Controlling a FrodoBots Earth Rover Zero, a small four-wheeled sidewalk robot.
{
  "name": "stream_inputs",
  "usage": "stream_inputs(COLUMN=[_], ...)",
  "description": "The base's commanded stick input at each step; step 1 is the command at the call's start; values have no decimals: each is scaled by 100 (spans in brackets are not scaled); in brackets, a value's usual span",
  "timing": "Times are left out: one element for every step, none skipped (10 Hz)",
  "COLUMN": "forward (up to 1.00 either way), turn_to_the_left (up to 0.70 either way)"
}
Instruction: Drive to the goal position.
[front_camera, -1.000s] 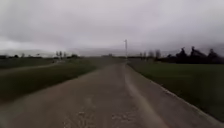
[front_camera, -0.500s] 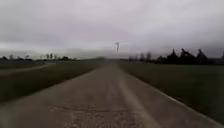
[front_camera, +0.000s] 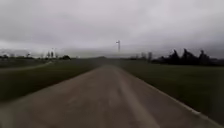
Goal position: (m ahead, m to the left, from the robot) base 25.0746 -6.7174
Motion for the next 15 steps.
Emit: stream_inputs(forward=[85,85,85,85,85,80,78,74,74,74,74,74,74,74,75], turn_to_the_left=[0,0,0,0,0,0,0,0,0,0,0,0,0,0,0])
